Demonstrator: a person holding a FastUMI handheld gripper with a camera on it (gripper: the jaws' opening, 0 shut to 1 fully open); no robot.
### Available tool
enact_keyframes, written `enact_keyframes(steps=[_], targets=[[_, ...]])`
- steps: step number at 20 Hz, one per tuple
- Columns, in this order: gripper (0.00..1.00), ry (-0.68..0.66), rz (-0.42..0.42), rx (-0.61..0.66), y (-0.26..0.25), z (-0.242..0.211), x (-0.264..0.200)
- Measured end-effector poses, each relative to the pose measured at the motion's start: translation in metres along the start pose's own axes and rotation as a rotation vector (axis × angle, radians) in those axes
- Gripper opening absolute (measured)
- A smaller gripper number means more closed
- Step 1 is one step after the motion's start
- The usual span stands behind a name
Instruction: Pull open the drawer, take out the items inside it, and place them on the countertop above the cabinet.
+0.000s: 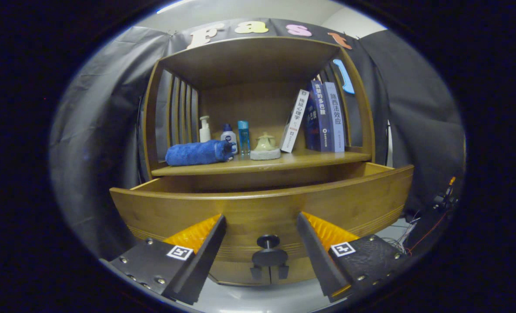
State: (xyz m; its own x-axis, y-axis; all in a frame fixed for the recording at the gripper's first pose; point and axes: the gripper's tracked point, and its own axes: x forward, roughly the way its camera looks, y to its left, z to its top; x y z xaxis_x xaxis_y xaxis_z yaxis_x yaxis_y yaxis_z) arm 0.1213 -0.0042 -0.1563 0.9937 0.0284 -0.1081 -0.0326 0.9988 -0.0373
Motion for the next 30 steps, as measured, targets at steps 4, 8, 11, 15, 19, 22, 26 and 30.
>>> enact_keyframes(steps=[4,8,11,15,19,22,26,30], targets=[[0.99,0.012,-0.002,-0.002,0.002,0.001,0.021],[0.99,0.008,-0.011,0.012,0.005,0.004,0.051],[0.99,0.055,-0.016,0.023,0.008,-0.006,0.070],[1.00,0.121,-0.030,-0.060,0.006,-0.024,0.091],[0.99,0.103,-0.026,-0.039,0.006,-0.021,0.107],[0.99,0.097,-0.027,-0.049,0.007,-0.021,0.111],[0.99,0.084,-0.017,-0.015,0.007,-0.015,0.094],[0.99,0.058,-0.013,0.019,0.008,0.002,0.062]])
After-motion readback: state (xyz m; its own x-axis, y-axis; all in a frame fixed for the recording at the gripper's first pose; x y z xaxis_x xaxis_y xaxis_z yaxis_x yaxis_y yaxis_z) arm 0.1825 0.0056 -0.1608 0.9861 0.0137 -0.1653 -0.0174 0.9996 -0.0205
